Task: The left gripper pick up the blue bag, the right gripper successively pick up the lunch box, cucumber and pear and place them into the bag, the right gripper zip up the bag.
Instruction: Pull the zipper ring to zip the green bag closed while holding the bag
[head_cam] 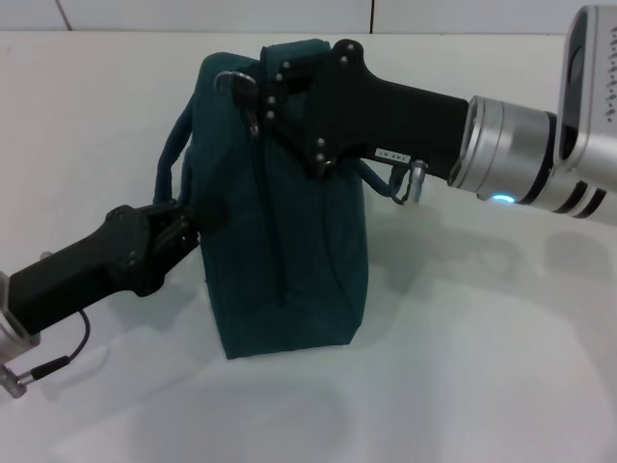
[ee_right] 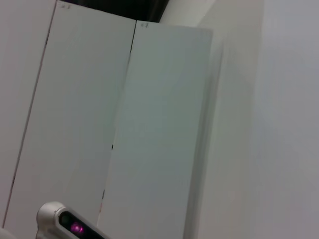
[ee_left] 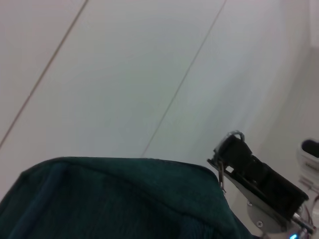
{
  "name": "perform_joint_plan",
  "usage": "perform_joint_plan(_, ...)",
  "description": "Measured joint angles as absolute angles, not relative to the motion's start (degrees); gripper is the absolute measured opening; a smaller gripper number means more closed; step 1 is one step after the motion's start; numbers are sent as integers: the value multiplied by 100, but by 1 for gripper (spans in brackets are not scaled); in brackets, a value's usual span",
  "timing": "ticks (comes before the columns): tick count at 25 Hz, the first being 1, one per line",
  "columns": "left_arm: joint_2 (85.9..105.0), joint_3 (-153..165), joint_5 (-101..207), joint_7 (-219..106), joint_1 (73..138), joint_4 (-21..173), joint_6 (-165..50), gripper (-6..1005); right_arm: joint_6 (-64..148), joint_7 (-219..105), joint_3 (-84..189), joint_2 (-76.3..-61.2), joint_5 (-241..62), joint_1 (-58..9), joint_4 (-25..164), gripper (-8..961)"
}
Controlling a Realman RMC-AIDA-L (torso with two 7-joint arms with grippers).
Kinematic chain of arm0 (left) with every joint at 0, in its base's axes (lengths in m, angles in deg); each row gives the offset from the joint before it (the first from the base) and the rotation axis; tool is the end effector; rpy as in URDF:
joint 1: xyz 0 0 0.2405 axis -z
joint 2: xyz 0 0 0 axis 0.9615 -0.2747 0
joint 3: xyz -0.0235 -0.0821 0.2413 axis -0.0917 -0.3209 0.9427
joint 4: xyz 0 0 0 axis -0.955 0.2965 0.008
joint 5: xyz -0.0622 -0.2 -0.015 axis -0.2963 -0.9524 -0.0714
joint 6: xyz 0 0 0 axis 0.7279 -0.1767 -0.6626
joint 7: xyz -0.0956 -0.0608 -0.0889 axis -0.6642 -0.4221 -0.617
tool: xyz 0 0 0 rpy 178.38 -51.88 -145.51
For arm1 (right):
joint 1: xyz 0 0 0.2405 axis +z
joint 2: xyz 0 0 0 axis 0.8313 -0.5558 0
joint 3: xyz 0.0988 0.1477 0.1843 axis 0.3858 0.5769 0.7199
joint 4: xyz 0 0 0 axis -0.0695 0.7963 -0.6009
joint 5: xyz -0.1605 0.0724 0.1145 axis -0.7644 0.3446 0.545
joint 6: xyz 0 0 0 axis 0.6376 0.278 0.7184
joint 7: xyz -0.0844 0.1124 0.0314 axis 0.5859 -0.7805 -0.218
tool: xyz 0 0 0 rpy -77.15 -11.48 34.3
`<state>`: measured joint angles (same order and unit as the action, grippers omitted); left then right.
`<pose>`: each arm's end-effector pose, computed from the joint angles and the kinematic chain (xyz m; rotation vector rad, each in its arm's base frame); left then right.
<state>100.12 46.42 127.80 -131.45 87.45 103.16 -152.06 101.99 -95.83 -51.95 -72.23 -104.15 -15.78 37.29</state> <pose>-0.2923 0.2396 0.0088 -2.3696 -0.8596 -1.3419 0.0895 0.3466 -0.0738 -2.5777 -0.2098 1.2557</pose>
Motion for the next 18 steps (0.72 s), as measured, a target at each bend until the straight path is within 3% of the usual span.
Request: perform_joint_plan(18, 9994, 4951, 12784, -13124, 8758, 10317, -15366, 54, 9926, -9919, -5041, -7185, -10427, -1534, 3914, 61)
